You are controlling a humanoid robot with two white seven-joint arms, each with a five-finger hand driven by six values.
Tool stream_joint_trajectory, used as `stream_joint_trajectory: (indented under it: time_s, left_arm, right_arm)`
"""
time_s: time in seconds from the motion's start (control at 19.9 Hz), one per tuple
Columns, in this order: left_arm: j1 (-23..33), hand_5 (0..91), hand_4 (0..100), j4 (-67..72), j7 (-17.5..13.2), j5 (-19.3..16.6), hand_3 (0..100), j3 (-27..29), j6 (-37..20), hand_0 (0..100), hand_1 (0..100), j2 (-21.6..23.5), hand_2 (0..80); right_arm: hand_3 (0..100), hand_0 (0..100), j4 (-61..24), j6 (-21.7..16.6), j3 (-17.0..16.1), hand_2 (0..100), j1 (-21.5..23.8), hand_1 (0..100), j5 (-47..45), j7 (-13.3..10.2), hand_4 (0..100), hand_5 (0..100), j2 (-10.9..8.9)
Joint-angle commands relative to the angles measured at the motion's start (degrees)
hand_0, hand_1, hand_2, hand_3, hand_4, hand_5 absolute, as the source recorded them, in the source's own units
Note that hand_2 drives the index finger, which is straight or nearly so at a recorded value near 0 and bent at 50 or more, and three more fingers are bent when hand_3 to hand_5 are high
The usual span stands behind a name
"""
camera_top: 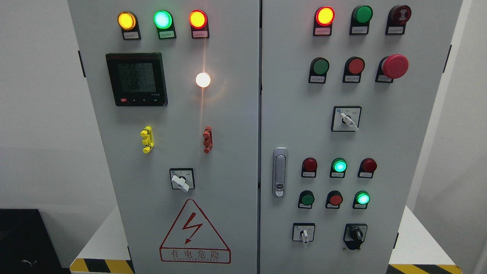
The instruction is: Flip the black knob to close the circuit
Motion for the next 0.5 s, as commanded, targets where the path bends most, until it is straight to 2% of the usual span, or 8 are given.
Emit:
stream_joint_trajectory:
  time_s: [0.0,0.45]
  left_arm:
    - [1.2,0.0,0,-1.3,0.0,0.0,0,0.0,0.0,12,56,0.1,0.0]
    - [1.2,0.0,0,-1.3,0.0,0.0,0,0.0,0.0,12,56,0.0,0.0]
  right_arm:
    - [0,0,0.3,-0.1,-0.4,0,0.1,22,-0.3,0.1,0,0,0.55]
    - [0,0,0.2,-0.6,-1.3,0,0.3,22,-0.3,0.7,0,0,0.65]
